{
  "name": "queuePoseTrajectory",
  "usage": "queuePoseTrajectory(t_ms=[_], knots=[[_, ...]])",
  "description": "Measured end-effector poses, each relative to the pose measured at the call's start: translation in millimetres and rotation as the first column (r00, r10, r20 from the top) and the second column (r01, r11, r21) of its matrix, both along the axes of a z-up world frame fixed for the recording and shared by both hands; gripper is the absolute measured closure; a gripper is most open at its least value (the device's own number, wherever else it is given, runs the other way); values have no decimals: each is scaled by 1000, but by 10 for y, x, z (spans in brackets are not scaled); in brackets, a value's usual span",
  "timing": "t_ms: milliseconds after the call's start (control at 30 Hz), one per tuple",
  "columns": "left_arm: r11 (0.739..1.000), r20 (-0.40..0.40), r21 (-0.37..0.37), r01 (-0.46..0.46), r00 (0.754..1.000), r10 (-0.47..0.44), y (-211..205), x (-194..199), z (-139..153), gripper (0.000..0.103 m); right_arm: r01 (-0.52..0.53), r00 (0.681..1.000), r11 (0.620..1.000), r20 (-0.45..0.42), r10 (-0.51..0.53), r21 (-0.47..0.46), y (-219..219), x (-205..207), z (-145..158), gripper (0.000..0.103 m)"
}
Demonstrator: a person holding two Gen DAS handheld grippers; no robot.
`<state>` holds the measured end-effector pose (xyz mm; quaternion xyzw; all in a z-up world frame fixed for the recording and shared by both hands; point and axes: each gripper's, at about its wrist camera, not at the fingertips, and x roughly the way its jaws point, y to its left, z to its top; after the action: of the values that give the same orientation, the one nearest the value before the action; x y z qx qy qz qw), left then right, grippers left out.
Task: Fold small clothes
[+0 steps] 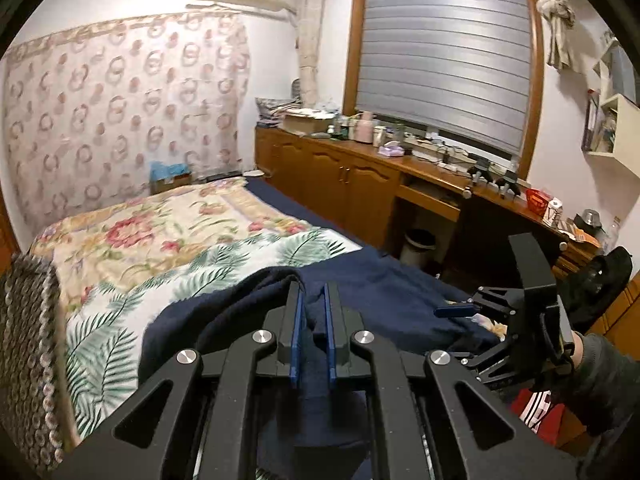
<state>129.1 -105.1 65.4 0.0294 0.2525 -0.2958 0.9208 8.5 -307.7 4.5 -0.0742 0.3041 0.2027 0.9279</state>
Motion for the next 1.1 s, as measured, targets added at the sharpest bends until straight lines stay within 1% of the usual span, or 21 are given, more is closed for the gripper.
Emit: queuePoseTrajectory(t_ms=[100,200,333,367,400,433,467,533,567,600,667,767,900,1000,1100], knots=[[999,9,6,41,999,-41,-208,14,79,92,35,999,999,29,-35,-1,-112,-88,78,28],[997,21,35,72,997,-72,-374,15,88,92,57,997,998,48,-57,5,-169,-169,96,28],[995,-24,82,63,998,-62,-488,110,-51,92,69,997,998,44,-69,14,-183,-204,14,28],[994,-37,81,71,997,-68,-486,114,-85,86,69,997,998,40,-69,13,-168,-208,-14,28],[994,-53,70,87,995,-83,-469,127,-124,74,67,997,998,36,-68,12,-150,-207,-28,28],[993,-64,66,94,994,-89,-455,129,-154,67,66,997,998,34,-66,11,-137,-203,-38,28],[994,-64,70,88,994,-84,-434,120,-179,55,65,997,998,32,-65,12,-133,-199,-37,28],[994,-57,75,80,995,-76,-391,94,-208,50,62,998,998,30,-63,15,-138,-170,-23,28],[994,-58,77,76,996,-72,-375,92,-226,42,59,998,998,28,-59,17,-135,-148,-15,28],[995,-59,76,69,996,-65,-337,83,-242,31,55,998,998,27,-55,18,-131,-114,-9,28],[996,-52,77,41,998,-37,-245,68,-281,24,47,999,999,24,-47,21,-135,-37,6,28],[996,-62,89,-3,998,8,-138,77,-376,24,30,999,999,18,-31,23,-124,13,-19,28],[996,-87,78,-53,994,60,50,64,-525,24,3,1000,1000,3,-3,22,-28,129,-54,28],[993,-113,73,-92,989,100,212,64,-646,24,-15,1000,1000,-13,16,20,56,189,-92,28],[988,-119,84,-131,983,141,309,65,-736,24,-33,999,999,-25,34,21,113,259,-108,28]])
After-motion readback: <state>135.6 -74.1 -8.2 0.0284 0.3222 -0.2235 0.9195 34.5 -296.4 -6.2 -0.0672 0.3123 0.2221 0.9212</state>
